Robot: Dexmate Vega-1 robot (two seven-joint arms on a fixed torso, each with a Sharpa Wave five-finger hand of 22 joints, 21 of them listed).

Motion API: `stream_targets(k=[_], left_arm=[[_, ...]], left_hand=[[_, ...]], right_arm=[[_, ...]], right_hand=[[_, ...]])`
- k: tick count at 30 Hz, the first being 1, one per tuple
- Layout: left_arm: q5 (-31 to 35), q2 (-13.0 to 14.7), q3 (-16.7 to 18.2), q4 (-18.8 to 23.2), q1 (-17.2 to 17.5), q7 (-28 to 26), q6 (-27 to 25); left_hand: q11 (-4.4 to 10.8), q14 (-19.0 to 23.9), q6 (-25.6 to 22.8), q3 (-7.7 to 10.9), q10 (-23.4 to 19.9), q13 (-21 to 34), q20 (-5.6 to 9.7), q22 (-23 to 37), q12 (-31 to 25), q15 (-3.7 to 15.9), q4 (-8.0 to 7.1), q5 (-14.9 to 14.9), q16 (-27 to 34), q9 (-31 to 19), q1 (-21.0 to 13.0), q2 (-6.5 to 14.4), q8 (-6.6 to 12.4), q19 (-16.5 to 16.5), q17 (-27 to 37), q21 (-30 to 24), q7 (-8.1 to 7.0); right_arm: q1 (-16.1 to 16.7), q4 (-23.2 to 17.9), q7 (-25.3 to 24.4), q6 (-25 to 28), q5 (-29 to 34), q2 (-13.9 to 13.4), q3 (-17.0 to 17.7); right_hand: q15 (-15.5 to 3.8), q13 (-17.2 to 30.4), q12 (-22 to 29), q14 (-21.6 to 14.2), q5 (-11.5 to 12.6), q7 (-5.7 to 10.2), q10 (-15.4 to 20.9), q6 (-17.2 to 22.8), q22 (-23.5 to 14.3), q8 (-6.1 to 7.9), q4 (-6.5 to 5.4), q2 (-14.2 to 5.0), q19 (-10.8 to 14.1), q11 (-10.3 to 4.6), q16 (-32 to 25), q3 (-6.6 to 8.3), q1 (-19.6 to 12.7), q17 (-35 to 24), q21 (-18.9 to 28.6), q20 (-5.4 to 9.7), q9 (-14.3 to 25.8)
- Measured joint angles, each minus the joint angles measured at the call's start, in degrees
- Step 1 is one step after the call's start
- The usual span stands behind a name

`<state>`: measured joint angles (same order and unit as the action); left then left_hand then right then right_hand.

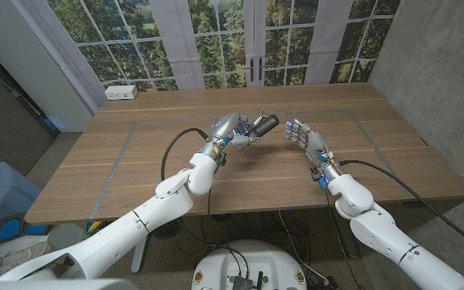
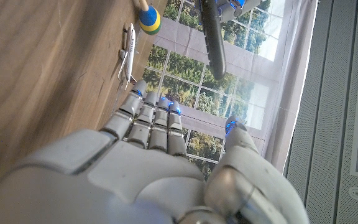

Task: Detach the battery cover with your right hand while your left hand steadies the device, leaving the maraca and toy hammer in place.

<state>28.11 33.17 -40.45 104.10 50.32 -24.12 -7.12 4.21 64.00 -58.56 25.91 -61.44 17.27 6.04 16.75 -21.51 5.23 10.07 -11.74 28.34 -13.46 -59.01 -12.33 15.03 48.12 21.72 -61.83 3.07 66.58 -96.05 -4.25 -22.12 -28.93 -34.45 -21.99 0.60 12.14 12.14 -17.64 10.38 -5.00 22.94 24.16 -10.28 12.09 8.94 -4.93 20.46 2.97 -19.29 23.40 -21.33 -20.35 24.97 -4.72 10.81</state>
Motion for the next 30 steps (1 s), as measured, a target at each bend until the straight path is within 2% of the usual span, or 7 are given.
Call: stream_targets(k=[1, 5, 7, 10, 16, 19, 30], left_arm=[[0.37, -0.02, -0.08, -0.09, 0.00, -0.24, 0.15], [0.82, -0.08, -0.32, -0.36, -0.02, -0.51, 0.26], [1.02, -0.10, -0.41, -0.45, -0.02, -0.59, 0.30], [1.39, -0.10, -0.53, -0.59, -0.06, -0.67, 0.36], [1.68, -0.14, -0.65, -0.82, -0.07, -0.70, 0.52], [1.69, -0.19, -0.67, -0.97, -0.09, -0.71, 0.63], [0.38, -0.32, -0.47, -1.51, -0.14, -0.26, 1.52]], left_hand=[[0.10, 0.00, 0.00, -0.01, -0.10, -0.01, 0.00, 0.00, 0.00, 0.00, 0.00, 0.00, 0.00, 0.00, 0.00, 0.00, 0.00, 0.00, 0.00, -0.08, 0.00], [0.17, 0.00, 0.00, -0.15, -0.18, -0.02, -0.18, -0.18, 0.01, 0.00, -0.01, 0.01, 0.00, 0.00, 0.00, 0.00, 0.00, -0.19, 0.00, -0.08, 0.00], [0.17, 0.00, 0.00, -0.15, -0.18, -0.03, -0.31, -0.27, 0.01, 0.00, -0.01, 0.01, 0.00, 0.00, 0.00, 0.00, -0.18, -0.32, 0.00, -0.53, 0.00], [0.17, 0.00, 0.00, -0.15, -0.19, -0.03, -0.31, -0.28, 0.05, 0.00, -0.01, 0.01, 0.00, 0.00, 0.00, 0.00, -0.22, -0.32, 0.00, -0.53, 0.00], [0.08, 0.00, 0.01, -0.17, -0.28, 0.01, -0.19, -0.27, 0.05, 0.00, -0.02, 0.02, 0.00, 0.01, 0.00, 0.00, -0.23, -0.43, 0.05, -0.98, 0.00], [0.08, 0.00, 0.01, -0.20, -0.28, 0.02, -0.19, -0.54, 0.33, 0.00, -0.05, 0.03, -0.01, 0.03, -0.05, 0.05, -0.23, -0.43, 0.20, -0.98, 0.00], [0.08, 0.00, 0.01, -0.06, -0.29, 0.18, -0.40, -0.53, 0.33, 0.00, 0.08, -0.17, -0.02, 0.04, -0.05, 0.05, -0.24, -0.84, 0.24, -1.73, 0.00]], right_arm=[[-0.05, -0.37, -0.07, 0.15, 0.14, -0.13, -0.17], [-0.10, -0.82, -0.48, 0.65, 0.76, -0.25, -0.37], [-0.12, -1.04, -0.80, 0.91, 1.12, -0.30, -0.47], [-0.15, -1.68, -1.34, 1.37, 1.76, -0.39, -0.72], [-0.25, -2.53, -2.52, 2.35, 3.00, -0.45, -1.03], [-0.35, -2.80, -2.86, 2.82, 3.46, -0.46, -1.19], [-1.72, -3.38, -1.56, 4.50, 2.70, -0.74, -2.00]], right_hand=[[0.00, 0.00, 0.00, 0.00, 0.00, 0.00, 0.00, 0.00, 0.00, 0.00, 0.07, 0.50, 0.00, 0.00, 0.00, -0.07, -0.50, 0.00, 0.00, 0.00, 0.00], [-0.32, 0.26, 0.09, -0.32, 0.00, 0.08, 0.31, 0.08, 0.00, 0.14, 0.25, 0.50, 0.00, -0.31, -0.21, -0.23, -0.50, -0.27, 0.00, 0.00, 0.27], [-0.71, 0.47, 0.44, -0.71, 0.00, 0.31, 0.45, 0.31, 0.01, 0.21, 0.82, 1.58, 1.10, -0.45, -0.44, 0.20, -2.36, -0.47, 0.00, -0.22, 0.27], [-1.14, 0.76, 0.44, -1.13, 0.00, 0.52, 0.74, 0.51, 0.01, 0.43, 1.27, 1.67, 3.12, -0.74, -0.90, 0.65, -5.19, -0.84, 0.50, 0.04, 0.27], [-2.05, 1.29, 1.57, -2.04, 0.00, 0.71, 2.68, 2.59, -0.28, 1.33, 1.58, 3.00, 5.54, -1.86, -1.71, 0.97, -9.35, -1.58, 0.94, 0.43, 0.54], [-2.25, 1.32, 1.65, -2.24, -0.21, 0.61, 2.77, 3.07, -0.28, 1.33, 1.58, 3.27, 5.53, -1.95, -1.71, 0.97, -10.52, -1.83, 0.94, 0.42, 0.54], [-2.25, 2.03, 2.28, -2.24, -0.21, 1.02, 3.79, 4.50, -0.27, 2.11, 1.25, 4.24, 5.52, -2.36, -2.17, 0.64, -11.49, -2.12, 0.94, 0.42, 0.80]])
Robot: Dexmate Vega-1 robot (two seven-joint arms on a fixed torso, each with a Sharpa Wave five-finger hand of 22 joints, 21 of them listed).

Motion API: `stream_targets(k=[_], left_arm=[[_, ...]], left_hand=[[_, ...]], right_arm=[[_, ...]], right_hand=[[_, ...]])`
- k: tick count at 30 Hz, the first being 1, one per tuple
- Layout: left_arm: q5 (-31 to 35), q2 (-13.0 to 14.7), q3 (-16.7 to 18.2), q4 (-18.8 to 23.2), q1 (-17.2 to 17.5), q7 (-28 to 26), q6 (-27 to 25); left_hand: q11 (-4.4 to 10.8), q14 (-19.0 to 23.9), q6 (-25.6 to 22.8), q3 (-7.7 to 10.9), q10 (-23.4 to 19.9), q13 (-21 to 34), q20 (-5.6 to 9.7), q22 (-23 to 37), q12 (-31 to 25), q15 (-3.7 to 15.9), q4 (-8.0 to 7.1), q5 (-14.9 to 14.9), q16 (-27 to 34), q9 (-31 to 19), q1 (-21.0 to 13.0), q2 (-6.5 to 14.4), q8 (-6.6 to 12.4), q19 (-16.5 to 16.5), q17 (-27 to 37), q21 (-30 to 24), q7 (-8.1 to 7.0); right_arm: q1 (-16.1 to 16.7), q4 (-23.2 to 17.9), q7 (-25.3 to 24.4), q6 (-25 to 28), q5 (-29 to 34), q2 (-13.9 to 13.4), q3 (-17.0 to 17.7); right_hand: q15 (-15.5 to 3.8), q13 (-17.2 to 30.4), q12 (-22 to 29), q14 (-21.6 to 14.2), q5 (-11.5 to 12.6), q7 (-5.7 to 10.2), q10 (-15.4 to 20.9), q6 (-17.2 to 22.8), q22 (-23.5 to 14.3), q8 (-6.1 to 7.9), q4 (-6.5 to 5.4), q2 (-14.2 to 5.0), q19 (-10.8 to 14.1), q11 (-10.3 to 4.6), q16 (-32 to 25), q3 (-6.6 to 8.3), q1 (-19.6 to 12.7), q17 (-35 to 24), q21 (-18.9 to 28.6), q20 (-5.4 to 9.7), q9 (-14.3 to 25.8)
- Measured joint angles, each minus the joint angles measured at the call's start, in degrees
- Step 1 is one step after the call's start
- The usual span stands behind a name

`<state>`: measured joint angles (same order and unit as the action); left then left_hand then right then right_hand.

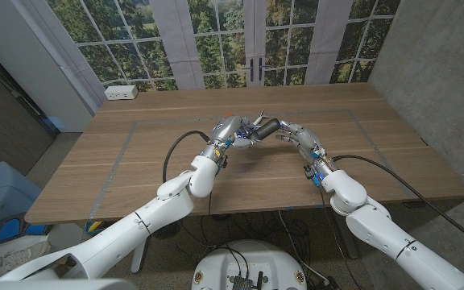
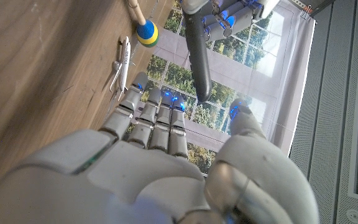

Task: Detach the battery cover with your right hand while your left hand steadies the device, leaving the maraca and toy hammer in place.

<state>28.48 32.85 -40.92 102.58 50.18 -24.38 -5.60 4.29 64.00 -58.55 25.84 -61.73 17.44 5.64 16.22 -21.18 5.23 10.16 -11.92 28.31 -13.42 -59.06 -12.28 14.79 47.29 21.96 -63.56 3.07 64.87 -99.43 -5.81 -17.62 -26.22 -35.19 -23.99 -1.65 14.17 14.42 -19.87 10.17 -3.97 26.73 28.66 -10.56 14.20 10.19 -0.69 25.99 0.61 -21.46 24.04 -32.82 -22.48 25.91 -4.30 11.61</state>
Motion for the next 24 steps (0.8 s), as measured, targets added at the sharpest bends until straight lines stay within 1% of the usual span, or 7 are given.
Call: stream_targets(k=[6, 10, 11, 17, 19, 20, 24], left_arm=[[-0.80, -0.10, 0.20, -0.24, -0.02, 0.31, 0.41], [-1.06, -0.13, 0.27, -0.36, -0.08, 0.35, 0.61], [-1.06, -0.14, 0.27, -0.38, -0.09, 0.35, 0.62], [-0.55, -0.16, 0.19, -0.40, -0.20, 0.31, 0.60], [-0.26, -0.17, 0.06, -0.40, -0.25, 0.27, 0.46], [-0.16, -0.17, 0.04, -0.40, -0.26, 0.26, 0.39], [0.39, -0.23, -0.31, -0.41, -0.39, 0.22, 0.01]], left_hand=[[-0.01, 0.00, 0.00, 0.00, -0.01, -0.02, 0.20, -0.27, 0.00, 0.00, 0.00, 0.00, -0.14, -0.05, 0.00, 0.00, -0.43, -0.20, 0.00, -0.23, 0.00], [-0.10, 0.00, 0.00, 0.00, -0.10, -0.03, 0.00, -0.27, 0.00, 0.00, 0.00, 0.00, -0.14, -0.05, 0.00, 0.00, -0.43, -0.40, 0.00, -0.44, 0.00], [-0.10, 0.00, 0.00, 0.00, -0.10, -0.03, 0.00, -0.27, 0.00, 0.00, 0.00, 0.00, -0.14, -0.05, 0.00, 0.00, -0.43, -0.40, 0.00, -0.44, 0.00], [-0.10, 0.00, 0.00, 0.00, -0.10, -0.02, 0.00, -0.53, 0.21, 0.00, 0.00, 0.00, -0.15, -0.22, 0.00, 0.00, -0.44, -0.40, 0.03, -0.81, 0.00], [-0.10, 0.00, -0.14, -0.01, -0.11, -0.02, -0.02, -0.53, 0.21, 0.00, -0.01, 0.01, -0.15, -0.31, 0.00, 0.00, -0.44, -0.42, 0.25, -0.88, -0.10], [-0.10, 0.00, -0.35, -0.01, -0.11, -0.02, -0.13, -0.53, 0.21, 0.00, -0.01, 0.01, -0.15, -0.32, 0.00, 0.00, -0.44, -0.53, 0.26, -0.88, -0.11], [0.03, 0.01, -0.53, -0.02, -0.36, 0.16, -0.21, -0.53, 0.33, 0.00, -0.01, 0.02, -0.36, -0.32, 0.00, 0.00, -0.71, -0.61, 0.34, -1.10, -0.09]], right_arm=[[-0.87, -0.01, 1.81, 0.82, -1.66, -0.18, -0.35], [-1.26, -0.01, 2.63, 1.30, -2.55, -0.28, -0.56], [-1.34, -0.01, 2.68, 1.40, -2.64, -0.29, -0.61], [-1.52, -0.31, 2.24, 1.88, -2.38, -0.30, -0.89], [-1.52, -0.47, 1.75, 2.00, -1.87, -0.30, -0.97], [-1.52, -0.53, 1.64, 2.02, -1.76, -0.30, -1.00], [-1.53, -0.83, 0.78, 2.19, -0.72, -0.30, -1.18]], right_hand=[[-0.21, 0.43, 0.39, 0.21, 0.00, 0.52, 0.62, 0.52, 0.00, 0.35, 0.00, 0.60, 0.00, -0.45, 0.00, 0.00, -1.51, -0.36, 0.00, 0.00, 0.05], [-0.79, 1.40, 1.39, -0.39, 0.24, 1.14, 2.31, 1.96, 0.00, 1.44, 0.15, 0.47, 0.00, -1.49, -0.73, -0.21, -3.01, -0.96, 0.00, 0.00, 0.64], [-1.01, 1.70, 1.72, -0.67, 0.24, 1.31, 2.91, 2.17, 0.00, 1.71, 0.07, 0.37, 0.00, -1.70, -1.13, -0.41, -4.35, -1.17, 0.00, 0.00, 0.76], [-0.99, 3.76, 3.06, -4.48, 0.69, 1.33, 4.82, 2.97, -0.26, 2.99, -0.25, 0.66, 0.88, -2.16, -3.85, -1.17, -6.86, -3.01, 0.00, 0.44, 1.76], [-0.97, 4.70, 3.91, -5.57, 0.69, 1.47, 5.65, 3.10, -0.26, 3.46, -0.27, 0.61, 1.45, -2.99, -4.99, -1.72, -7.55, -4.04, 0.15, 0.62, 2.07], [-1.02, 5.12, 4.28, -5.93, 0.69, 1.53, 5.92, 3.17, -0.44, 3.65, -0.31, 0.86, 1.65, -3.26, -5.47, -1.74, -8.70, -4.56, 0.35, 0.82, 2.28], [-0.81, 6.13, 4.88, -6.15, 1.13, 1.53, 6.34, 3.17, -0.52, 4.09, -0.32, 1.14, 1.65, -3.69, -6.17, -2.22, -9.48, -5.73, 0.45, 0.82, 2.57]])
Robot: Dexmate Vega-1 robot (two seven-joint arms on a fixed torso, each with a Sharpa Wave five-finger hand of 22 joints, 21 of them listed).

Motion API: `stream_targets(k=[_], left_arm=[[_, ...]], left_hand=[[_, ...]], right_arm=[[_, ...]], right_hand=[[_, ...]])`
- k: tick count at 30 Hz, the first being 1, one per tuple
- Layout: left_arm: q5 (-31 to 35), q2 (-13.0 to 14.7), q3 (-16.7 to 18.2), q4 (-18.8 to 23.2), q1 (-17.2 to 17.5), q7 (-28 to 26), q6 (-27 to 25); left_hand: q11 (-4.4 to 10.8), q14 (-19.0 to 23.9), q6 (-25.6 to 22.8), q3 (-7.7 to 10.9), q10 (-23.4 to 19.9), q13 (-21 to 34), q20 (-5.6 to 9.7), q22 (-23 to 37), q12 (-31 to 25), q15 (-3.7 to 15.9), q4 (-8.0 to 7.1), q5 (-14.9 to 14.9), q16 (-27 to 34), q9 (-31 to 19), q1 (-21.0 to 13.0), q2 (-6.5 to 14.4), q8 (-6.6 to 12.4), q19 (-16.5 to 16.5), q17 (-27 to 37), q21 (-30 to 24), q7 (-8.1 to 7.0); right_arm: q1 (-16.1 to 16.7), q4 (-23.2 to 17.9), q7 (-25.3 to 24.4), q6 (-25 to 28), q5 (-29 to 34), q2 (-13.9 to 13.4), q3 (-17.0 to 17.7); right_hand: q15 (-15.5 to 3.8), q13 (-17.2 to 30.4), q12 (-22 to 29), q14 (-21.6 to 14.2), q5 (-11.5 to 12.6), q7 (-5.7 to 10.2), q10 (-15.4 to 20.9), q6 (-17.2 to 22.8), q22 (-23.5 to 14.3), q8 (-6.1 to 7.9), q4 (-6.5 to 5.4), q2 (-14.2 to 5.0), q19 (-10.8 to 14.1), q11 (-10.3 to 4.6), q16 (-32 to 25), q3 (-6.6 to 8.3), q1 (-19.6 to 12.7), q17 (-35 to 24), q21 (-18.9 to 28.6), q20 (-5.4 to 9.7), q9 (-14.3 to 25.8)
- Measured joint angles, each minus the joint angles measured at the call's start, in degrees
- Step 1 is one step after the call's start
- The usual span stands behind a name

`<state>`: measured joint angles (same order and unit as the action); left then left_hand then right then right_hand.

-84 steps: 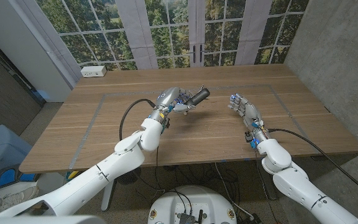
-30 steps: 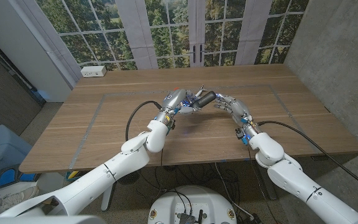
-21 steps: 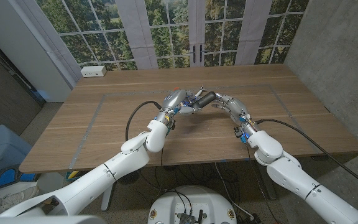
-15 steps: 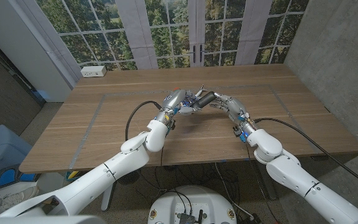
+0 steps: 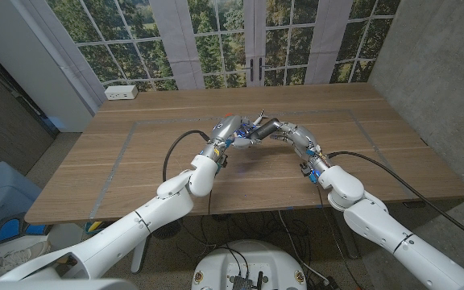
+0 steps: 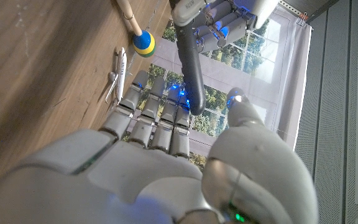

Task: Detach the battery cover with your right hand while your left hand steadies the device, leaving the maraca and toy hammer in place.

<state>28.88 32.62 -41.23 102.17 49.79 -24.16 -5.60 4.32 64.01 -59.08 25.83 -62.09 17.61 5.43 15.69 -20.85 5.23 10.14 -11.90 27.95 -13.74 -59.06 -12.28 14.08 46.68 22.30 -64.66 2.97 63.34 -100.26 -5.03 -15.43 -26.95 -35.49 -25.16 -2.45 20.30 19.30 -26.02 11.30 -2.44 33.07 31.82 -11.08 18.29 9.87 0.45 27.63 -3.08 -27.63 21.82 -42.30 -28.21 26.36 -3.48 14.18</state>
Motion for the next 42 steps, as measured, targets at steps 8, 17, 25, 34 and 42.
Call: stream_targets(k=[8, 17, 25, 34, 42], left_arm=[[0.95, -0.15, -0.55, -0.13, -0.28, -0.02, -0.62], [1.46, -0.38, -0.92, -0.26, -0.43, -0.07, -0.79], [2.02, -0.57, -1.22, -0.29, -0.46, -0.31, -1.04], [2.40, -0.69, -1.37, -0.24, -0.47, -0.58, -1.14], [2.51, -0.72, -1.39, -0.02, -0.37, -0.74, -1.24]], left_hand=[[0.19, 0.00, 0.01, -0.06, 0.19, 0.07, 0.11, -0.27, 0.00, 0.00, -0.05, 0.02, -0.11, -0.11, 0.00, 0.00, -0.17, -0.11, -0.07, -0.45, 0.00], [0.61, 0.01, -0.11, -0.08, -0.23, 0.20, -0.20, -0.69, 0.00, 0.00, -0.07, 0.17, -0.27, -0.09, 0.00, 0.00, -0.18, -0.42, -0.12, -1.16, 0.12], [0.92, 0.00, -0.11, -0.26, -0.54, 0.19, -0.01, -0.80, 0.32, 0.00, 0.04, -0.01, -0.44, -0.09, -0.01, -0.01, -0.57, -0.61, 0.35, -1.49, 0.11], [1.32, 0.00, -0.11, -0.14, -0.95, 0.32, -0.31, -1.29, 0.33, 0.01, 0.18, -0.01, -0.56, -0.10, -0.10, -0.10, -0.56, -0.91, 0.21, -1.92, 0.10], [1.33, 0.00, -0.11, -0.14, -0.97, 0.48, -0.29, -1.58, 0.33, 0.01, 0.18, -0.01, -0.76, -0.26, -0.25, -0.25, -0.56, -1.10, 0.14, -2.36, 0.09]], right_arm=[[0.06, -0.45, -1.97, 0.03, 2.19, 0.27, -0.25], [0.34, -0.99, -4.63, 0.10, 4.56, 1.07, -0.49], [0.59, -1.52, -7.25, 0.88, 6.81, 1.82, -0.69], [1.24, -2.58, -11.73, 2.29, 11.31, 2.70, -1.06], [1.65, -2.84, -14.63, 2.60, 14.22, 3.61, -1.24]], right_hand=[[-0.23, 2.02, 1.71, -1.21, 0.40, 0.67, 0.86, 0.04, 0.00, 0.97, -0.16, 0.29, 0.93, -0.40, -2.12, -0.84, -2.70, -2.40, 0.40, 0.11, 0.57], [-0.42, 8.76, 8.60, -5.94, 1.08, 1.32, 6.56, 3.65, -0.66, 4.88, -0.65, 0.22, 4.01, -2.62, -10.13, -4.14, -8.33, -11.79, 3.18, 1.11, 2.89], [-0.73, 12.35, 12.14, -7.89, 1.28, 1.84, 8.71, 6.36, -0.80, 6.77, -0.75, 1.26, 4.51, -3.38, -12.78, -5.56, -10.27, -15.66, 4.21, 1.65, 4.05], [-1.21, 17.58, 16.52, -14.08, 2.51, 2.70, 9.49, 6.54, -1.35, 8.71, -0.14, 0.27, 8.43, -5.68, -17.19, -5.51, -17.78, -20.52, 7.56, 3.49, 6.10], [-2.27, 23.78, 22.85, -19.30, 2.20, 3.92, 11.20, 9.44, -2.28, 13.23, 0.32, -0.84, 10.76, -6.40, -19.84, -4.51, -27.20, -26.86, 11.22, 5.47, 9.28]])
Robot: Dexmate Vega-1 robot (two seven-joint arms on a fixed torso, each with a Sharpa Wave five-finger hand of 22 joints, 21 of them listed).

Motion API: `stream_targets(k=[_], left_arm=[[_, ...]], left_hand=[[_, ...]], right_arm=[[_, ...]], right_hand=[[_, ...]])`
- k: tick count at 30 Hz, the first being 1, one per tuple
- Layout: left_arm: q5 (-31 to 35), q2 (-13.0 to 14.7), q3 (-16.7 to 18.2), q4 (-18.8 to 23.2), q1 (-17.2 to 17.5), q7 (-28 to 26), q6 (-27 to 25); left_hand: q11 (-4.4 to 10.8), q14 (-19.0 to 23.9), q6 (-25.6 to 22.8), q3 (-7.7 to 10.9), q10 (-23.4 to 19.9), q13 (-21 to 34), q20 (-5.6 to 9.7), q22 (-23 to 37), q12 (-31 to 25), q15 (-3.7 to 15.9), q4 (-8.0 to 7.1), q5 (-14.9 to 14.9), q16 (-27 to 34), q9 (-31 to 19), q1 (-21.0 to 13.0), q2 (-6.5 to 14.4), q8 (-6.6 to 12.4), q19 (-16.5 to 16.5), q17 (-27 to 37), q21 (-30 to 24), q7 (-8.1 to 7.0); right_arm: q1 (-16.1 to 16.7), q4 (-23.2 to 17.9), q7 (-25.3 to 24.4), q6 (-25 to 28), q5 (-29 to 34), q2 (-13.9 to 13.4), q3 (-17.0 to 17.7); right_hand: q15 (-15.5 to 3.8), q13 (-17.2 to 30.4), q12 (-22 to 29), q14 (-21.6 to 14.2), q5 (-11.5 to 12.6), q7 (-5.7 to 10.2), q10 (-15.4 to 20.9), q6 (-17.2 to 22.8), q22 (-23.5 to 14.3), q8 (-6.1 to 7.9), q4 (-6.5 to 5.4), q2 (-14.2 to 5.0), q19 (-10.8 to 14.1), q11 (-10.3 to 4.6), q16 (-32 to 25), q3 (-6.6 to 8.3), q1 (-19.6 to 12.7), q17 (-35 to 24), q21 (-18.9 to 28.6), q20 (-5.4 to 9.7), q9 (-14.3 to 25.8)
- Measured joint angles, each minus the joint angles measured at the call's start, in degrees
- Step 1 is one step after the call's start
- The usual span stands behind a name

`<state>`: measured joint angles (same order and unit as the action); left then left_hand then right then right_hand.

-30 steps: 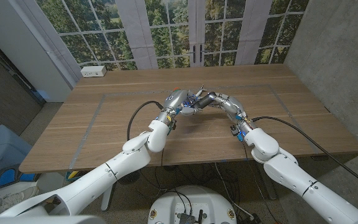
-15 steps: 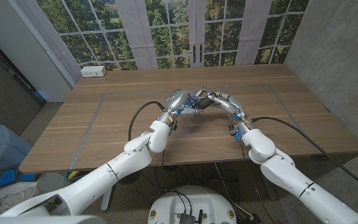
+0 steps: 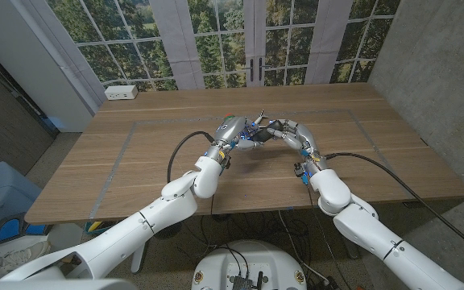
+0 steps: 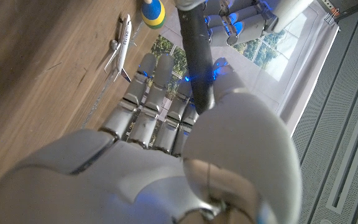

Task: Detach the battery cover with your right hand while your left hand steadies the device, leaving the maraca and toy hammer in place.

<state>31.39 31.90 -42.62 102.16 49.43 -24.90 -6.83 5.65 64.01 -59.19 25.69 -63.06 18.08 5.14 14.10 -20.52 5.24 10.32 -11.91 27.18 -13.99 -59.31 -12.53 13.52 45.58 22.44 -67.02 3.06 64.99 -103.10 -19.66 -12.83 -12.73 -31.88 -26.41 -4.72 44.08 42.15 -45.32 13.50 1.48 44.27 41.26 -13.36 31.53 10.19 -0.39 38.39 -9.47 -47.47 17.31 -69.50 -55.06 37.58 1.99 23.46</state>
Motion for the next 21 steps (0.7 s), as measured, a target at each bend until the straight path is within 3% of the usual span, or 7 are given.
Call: stream_targets(k=[2, 10, 21], left_arm=[[0.02, 0.00, 0.00, 0.07, 0.09, -0.04, -0.03], [0.16, 0.04, 0.00, 0.43, 0.30, -0.23, -0.02], [0.20, 0.15, 0.17, 0.62, 0.50, -0.57, 0.41]], left_hand=[[0.19, 0.00, -0.01, 0.00, -0.19, 0.00, -0.13, -0.01, 0.00, 0.00, 0.00, 0.00, -0.01, 0.00, 0.00, 0.00, -0.44, -0.13, 0.00, -0.34, -0.01], [0.19, -0.01, 0.00, 0.12, -0.20, -0.07, -0.19, -0.28, 0.41, 0.01, -0.12, 0.02, -0.18, 0.00, 0.00, 0.00, -0.45, -0.47, -0.01, -0.45, -0.02], [0.20, -0.01, 0.01, 0.20, -0.21, -0.16, -0.19, -0.55, 0.67, 0.01, -0.22, 0.19, -0.34, 0.01, 0.00, 0.00, -0.45, -0.46, 0.32, -1.13, -0.03]], right_arm=[[0.16, 0.16, -0.78, -0.36, 0.62, 0.48, 0.00], [0.82, 2.15, -3.61, -3.83, 1.89, 3.04, 0.27], [1.38, 4.27, -6.09, -7.03, 2.94, 5.76, 0.89]], right_hand=[[-0.60, 0.00, 0.73, -1.23, -0.87, 0.19, 0.30, 1.16, -0.24, 1.33, -0.20, -0.78, 0.11, 0.30, 0.00, 0.82, -1.03, -1.23, 1.19, 1.16, 0.69], [-1.57, -0.01, 1.09, -4.24, -2.93, 0.06, 2.61, 4.66, -0.65, 3.73, -0.64, -0.76, 0.47, 2.63, 1.92, 2.18, -1.63, -3.56, 4.73, 1.52, 0.83], [-2.85, -2.16, -1.37, -8.13, -3.15, -1.36, 5.58, 7.49, -0.49, 4.00, -0.82, -0.23, -0.46, 4.56, 5.67, 2.00, -2.17, -5.31, 8.86, 1.60, -2.47]])
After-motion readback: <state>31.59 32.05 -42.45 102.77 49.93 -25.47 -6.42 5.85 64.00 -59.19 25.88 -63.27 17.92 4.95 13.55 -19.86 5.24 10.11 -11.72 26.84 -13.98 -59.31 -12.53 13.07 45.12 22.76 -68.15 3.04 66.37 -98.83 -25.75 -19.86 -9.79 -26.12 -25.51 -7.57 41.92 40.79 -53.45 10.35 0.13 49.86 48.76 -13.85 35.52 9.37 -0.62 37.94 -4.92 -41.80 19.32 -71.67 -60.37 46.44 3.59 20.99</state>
